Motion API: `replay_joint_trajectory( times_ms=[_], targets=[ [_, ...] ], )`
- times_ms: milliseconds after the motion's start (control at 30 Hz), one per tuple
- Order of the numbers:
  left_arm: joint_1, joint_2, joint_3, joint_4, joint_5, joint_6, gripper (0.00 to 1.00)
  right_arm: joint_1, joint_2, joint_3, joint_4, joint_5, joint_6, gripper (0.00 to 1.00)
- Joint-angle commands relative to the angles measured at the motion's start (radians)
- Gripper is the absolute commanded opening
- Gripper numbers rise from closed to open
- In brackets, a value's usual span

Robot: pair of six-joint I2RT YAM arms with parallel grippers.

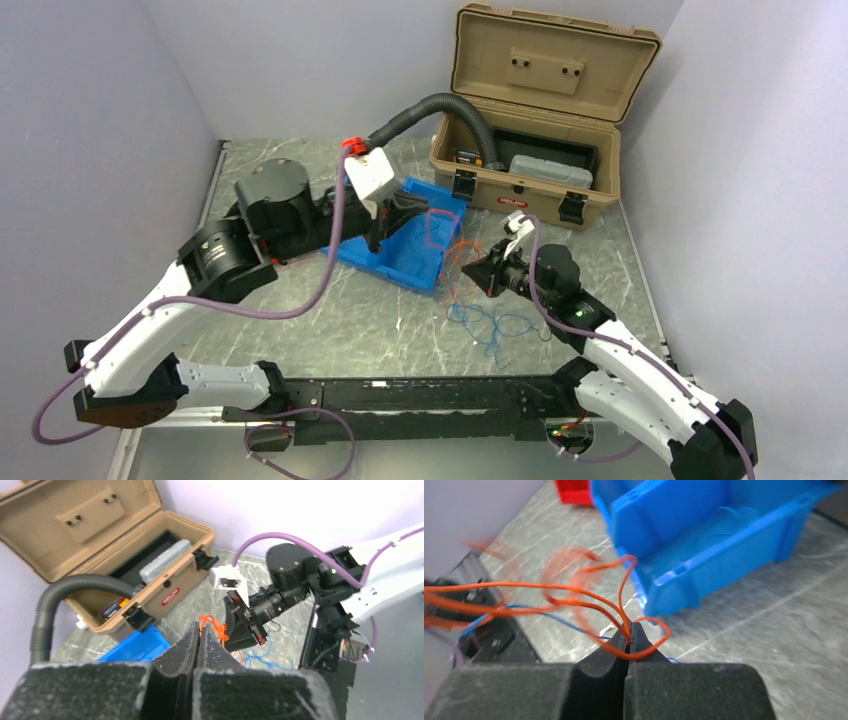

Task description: Untangle the cables

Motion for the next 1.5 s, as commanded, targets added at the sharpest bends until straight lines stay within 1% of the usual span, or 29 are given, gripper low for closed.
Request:
replay_joint_trajectory(
  times_ms=[0, 33, 100, 133, 167, 200, 267, 367, 433, 567, 667, 733, 767, 833, 867, 900, 933, 967, 1000, 1033, 1067, 1100, 1133, 1200, 1233, 1267, 1300, 1400, 1467],
  targets=[
    [0.005, -0.087, 0.006, 0.038, -0.210, -0.034, 0.00, 0.001, -0.081, -0.012, 0.011, 0.349, 0.102, 0.00],
    [0.008, -0.110, -0.008, 0.029, -0.310, -0.040, 0.00, 0.002, -0.117, -0.020, -0.024, 0.466, 0.144, 0.00],
    [0.028, -0.151, -0.046, 0.005, -0.536, -0.048, 0.00, 0.000, -0.178, -0.022, -0.168, 0.712, 0.247, 0.00],
    [0.054, -0.169, -0.068, -0.009, -0.602, -0.053, 0.00, -0.002, -0.198, -0.015, -0.278, 0.871, 0.313, 0.00],
    [0.087, -0.187, -0.088, -0.027, -0.650, -0.063, 0.00, -0.004, -0.209, -0.004, -0.335, 0.936, 0.378, 0.00],
    [0.127, -0.204, -0.109, -0.044, -0.675, -0.077, 0.00, -0.006, -0.217, 0.012, -0.455, 1.067, 0.451, 0.00],
    [0.216, -0.247, -0.153, -0.069, -0.671, -0.127, 0.00, -0.007, -0.219, 0.051, -0.634, 1.223, 0.630, 0.00],
    [0.310, -0.303, -0.233, -0.046, -0.614, -0.151, 0.00, -0.010, -0.202, 0.117, -0.847, 1.346, 0.846, 0.00],
    [0.330, -0.320, -0.268, -0.026, -0.592, -0.157, 0.00, -0.010, -0.192, 0.146, -0.899, 1.372, 0.894, 0.00],
    [0.339, -0.301, -0.290, -0.015, -0.549, -0.151, 0.00, -0.009, -0.200, 0.147, -0.852, 1.353, 0.827, 0.00],
    [0.359, -0.265, -0.292, -0.026, -0.565, -0.152, 0.00, -0.009, -0.211, 0.140, -0.831, 1.347, 0.806, 0.00],
    [0.400, -0.245, -0.281, -0.052, -0.588, -0.161, 0.00, -0.009, -0.212, 0.138, -0.841, 1.364, 0.811, 0.00],
    [0.425, -0.245, -0.281, -0.057, -0.579, -0.161, 0.00, -0.009, -0.211, 0.140, -0.827, 1.360, 0.778, 0.00],
    [0.477, -0.252, -0.288, -0.053, -0.540, -0.168, 0.00, -0.009, -0.212, 0.132, -0.725, 1.290, 0.608, 0.01],
    [0.498, -0.258, -0.292, -0.045, -0.507, -0.170, 0.00, -0.009, -0.215, 0.124, -0.663, 1.195, 0.516, 0.09],
    [0.510, -0.262, -0.294, -0.040, -0.483, -0.174, 0.00, -0.009, -0.217, 0.118, -0.588, 1.115, 0.436, 0.22],
    [0.516, -0.263, -0.292, -0.039, -0.460, -0.177, 0.00, -0.010, -0.222, 0.110, -0.535, 1.030, 0.359, 0.37],
    [0.519, -0.265, -0.292, -0.034, -0.433, -0.178, 0.00, -0.008, -0.223, 0.103, -0.498, 0.949, 0.299, 0.55],
    [0.519, -0.267, -0.293, -0.027, -0.408, -0.178, 0.00, -0.010, -0.223, 0.098, -0.468, 0.890, 0.262, 0.69],
    [0.519, -0.270, -0.296, -0.013, -0.381, -0.178, 0.00, -0.009, -0.222, 0.091, -0.442, 0.837, 0.234, 0.76],
    [0.520, -0.278, -0.302, -0.001, -0.355, -0.177, 0.00, -0.009, -0.217, 0.086, -0.422, 0.799, 0.215, 0.78],
    [0.519, -0.281, -0.307, 0.006, -0.332, -0.177, 0.00, -0.010, -0.213, 0.085, -0.410, 0.780, 0.205, 0.77],
    [0.519, -0.285, -0.307, 0.012, -0.313, -0.177, 0.00, -0.009, -0.201, 0.089, -0.405, 0.770, 0.201, 0.72],
    [0.519, -0.288, -0.303, 0.012, -0.280, -0.171, 0.00, -0.010, -0.178, 0.106, -0.411, 0.771, 0.195, 0.46],
    [0.519, -0.289, -0.298, 0.008, -0.267, -0.168, 0.00, -0.009, -0.167, 0.116, -0.416, 0.776, 0.192, 0.41],
    [0.519, -0.291, -0.291, 0.007, -0.243, -0.163, 0.00, -0.009, -0.156, 0.126, -0.419, 0.776, 0.181, 0.39],
    [0.519, -0.297, -0.290, 0.011, -0.220, -0.156, 0.00, -0.010, -0.147, 0.135, -0.416, 0.760, 0.160, 0.40],
    [0.519, -0.320, -0.278, 0.013, -0.196, -0.152, 0.00, -0.009, -0.114, 0.154, -0.371, 0.575, 0.035, 0.63],
    [0.520, -0.332, -0.261, 0.005, -0.207, -0.147, 0.00, -0.008, -0.070, 0.165, -0.339, 0.442, -0.006, 0.72]
  ],
)
